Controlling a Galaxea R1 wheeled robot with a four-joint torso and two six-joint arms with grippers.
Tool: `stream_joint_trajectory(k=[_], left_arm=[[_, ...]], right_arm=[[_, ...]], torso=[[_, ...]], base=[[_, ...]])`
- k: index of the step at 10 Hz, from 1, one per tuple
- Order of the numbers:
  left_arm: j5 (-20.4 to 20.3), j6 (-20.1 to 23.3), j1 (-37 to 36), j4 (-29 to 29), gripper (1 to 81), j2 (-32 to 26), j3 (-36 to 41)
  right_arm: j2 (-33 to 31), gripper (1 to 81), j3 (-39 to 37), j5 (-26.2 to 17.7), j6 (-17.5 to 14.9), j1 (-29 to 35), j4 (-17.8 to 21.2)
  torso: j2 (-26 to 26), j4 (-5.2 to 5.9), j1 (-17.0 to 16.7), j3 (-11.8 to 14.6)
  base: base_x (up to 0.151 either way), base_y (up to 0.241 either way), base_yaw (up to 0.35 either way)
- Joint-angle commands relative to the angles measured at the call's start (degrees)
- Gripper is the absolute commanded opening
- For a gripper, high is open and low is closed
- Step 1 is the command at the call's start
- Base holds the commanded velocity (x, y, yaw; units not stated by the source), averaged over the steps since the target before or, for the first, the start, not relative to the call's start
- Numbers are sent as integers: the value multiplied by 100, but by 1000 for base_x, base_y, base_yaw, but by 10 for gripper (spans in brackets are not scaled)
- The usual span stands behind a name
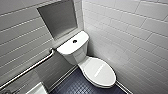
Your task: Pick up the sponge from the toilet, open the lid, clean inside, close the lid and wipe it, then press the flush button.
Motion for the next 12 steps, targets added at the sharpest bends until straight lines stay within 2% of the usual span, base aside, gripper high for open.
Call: stream_joint_trajectory(k=[1, 6, 7, 8, 9, 10, 12], left_arm=[[119, 21, 133, 56, 811, -29, -91], [92, 21, 124, 65, 811, 217, -557], [92, 21, 133, 56, 811, 209, -557], [92, 21, 133, 56, 811, 217, -548], [92, 21, 133, 56, 811, 217, -557], [110, 21, 133, 47, 811, 243, -575], [136, 13, 124, 56, 811, 437, -951]], right_arm=[[486, 10, -673, -215, -22, -371, -501], [953, 10, -1227, -408, -22, -371, -843], [996, 10, -1306, -391, -4, -354, -834], [1005, 10, -1307, -382, -5, -345, -852], [1032, 10, -1333, -373, -4, -362, -826], [1032, 10, -1324, -408, -13, -362, -843], [1093, 10, -1324, -452, -31, -380, -861]], torso=[[560, 0, -360, 0], [1631, -2, -1057, 2], [1267, -233, -824, 479], [1407, -15, -907, 48], [1444, -33, -933, 475], [1497, -37, -968, 691], [1508, -37, -970, 811]], base=[[0, 0, 0], [0, 0, 0], [0, 0, 0], [0, 0, 0], [0, 0, 0], [0, 0, 0], [0, 0, 0]])
